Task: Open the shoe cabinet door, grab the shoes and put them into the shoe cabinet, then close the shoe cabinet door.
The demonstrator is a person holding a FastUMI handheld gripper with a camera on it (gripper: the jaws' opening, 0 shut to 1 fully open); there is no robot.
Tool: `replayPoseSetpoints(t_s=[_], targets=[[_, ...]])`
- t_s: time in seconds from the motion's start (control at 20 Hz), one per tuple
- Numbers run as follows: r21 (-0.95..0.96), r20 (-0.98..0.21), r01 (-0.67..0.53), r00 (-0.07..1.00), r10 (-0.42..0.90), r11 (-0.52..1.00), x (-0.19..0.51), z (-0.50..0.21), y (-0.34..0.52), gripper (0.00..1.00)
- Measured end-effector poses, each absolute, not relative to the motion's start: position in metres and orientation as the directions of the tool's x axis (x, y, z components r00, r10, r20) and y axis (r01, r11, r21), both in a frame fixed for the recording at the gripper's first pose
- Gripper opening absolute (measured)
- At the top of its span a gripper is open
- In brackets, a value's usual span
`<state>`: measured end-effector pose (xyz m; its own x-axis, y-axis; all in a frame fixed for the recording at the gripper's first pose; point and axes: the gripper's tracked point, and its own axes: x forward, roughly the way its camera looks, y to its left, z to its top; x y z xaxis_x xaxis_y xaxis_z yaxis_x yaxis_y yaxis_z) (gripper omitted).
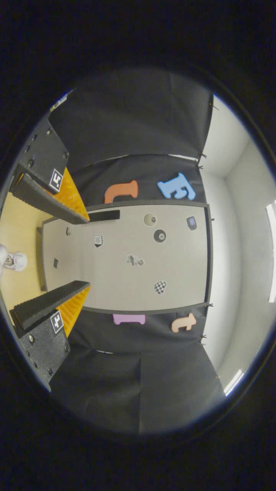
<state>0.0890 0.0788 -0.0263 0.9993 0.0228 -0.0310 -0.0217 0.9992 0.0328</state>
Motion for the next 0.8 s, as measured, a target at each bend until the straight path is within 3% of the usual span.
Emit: replayPoseSetpoints(t_s=[0.8], targets=[[0.063,-0.12,-0.12,0.985,0.126,0.991,0.295,-0.08,0.168,0.97]])
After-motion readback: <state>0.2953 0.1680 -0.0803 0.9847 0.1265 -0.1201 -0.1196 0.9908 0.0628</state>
